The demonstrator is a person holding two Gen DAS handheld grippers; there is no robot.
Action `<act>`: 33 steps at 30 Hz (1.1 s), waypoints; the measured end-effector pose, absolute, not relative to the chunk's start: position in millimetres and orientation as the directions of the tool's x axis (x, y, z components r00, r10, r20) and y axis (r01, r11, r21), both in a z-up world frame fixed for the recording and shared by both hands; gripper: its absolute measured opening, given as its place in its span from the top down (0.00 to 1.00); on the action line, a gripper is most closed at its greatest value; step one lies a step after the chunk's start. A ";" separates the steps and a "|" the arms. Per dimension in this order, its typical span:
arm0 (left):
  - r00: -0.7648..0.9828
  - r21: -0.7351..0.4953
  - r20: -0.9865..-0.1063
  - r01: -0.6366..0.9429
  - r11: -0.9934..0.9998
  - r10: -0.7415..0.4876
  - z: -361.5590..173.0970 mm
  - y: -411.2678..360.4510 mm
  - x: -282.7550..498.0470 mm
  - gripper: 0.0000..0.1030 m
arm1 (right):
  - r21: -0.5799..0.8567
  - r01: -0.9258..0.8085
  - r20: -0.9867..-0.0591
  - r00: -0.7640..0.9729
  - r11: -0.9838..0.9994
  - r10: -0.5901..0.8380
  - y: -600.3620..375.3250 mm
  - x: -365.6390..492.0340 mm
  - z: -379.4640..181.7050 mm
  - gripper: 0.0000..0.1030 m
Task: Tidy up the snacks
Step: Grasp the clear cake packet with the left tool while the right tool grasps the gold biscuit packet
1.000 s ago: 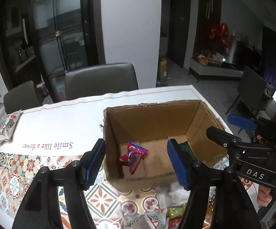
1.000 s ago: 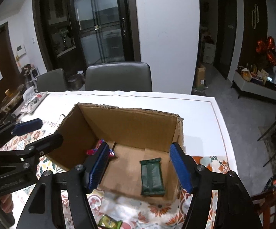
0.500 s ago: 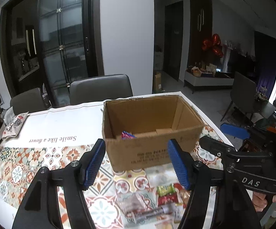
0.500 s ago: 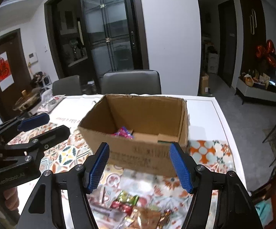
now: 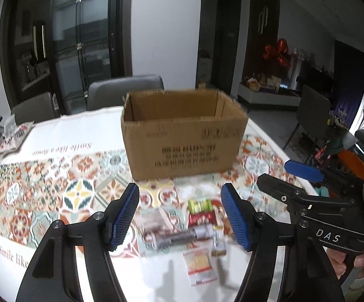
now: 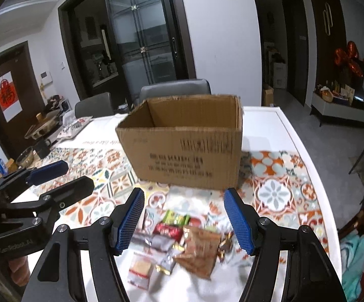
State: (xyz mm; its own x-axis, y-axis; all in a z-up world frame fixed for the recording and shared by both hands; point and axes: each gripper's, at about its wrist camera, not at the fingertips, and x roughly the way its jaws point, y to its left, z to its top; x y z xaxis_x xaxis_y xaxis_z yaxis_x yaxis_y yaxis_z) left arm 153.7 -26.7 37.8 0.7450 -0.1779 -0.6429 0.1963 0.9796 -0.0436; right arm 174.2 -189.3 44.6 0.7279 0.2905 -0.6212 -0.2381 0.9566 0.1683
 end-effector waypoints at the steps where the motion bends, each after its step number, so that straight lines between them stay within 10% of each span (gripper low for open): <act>1: 0.738 -0.044 -0.652 0.192 0.980 -0.174 31.8 -27.5 151.3 0.35 | 0.166 -0.235 -0.626 0.726 0.958 0.286 -190.3 170.0 38.6 0.35; 33: 0.462 -0.127 -0.866 0.169 0.977 -0.192 -97.9 -54.2 155.3 0.40 | 0.343 -0.083 -0.771 0.545 0.936 0.330 -202.3 180.1 -75.0 0.36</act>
State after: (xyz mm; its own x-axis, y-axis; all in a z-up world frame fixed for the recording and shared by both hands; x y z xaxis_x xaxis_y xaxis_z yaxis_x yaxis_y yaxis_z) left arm 155.2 -54.2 -97.9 0.4623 -0.1925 -0.8656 0.1695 0.9773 -0.1268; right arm 180.1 -202.3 -75.0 0.5452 0.3302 -0.7706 -0.0826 0.9359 0.3426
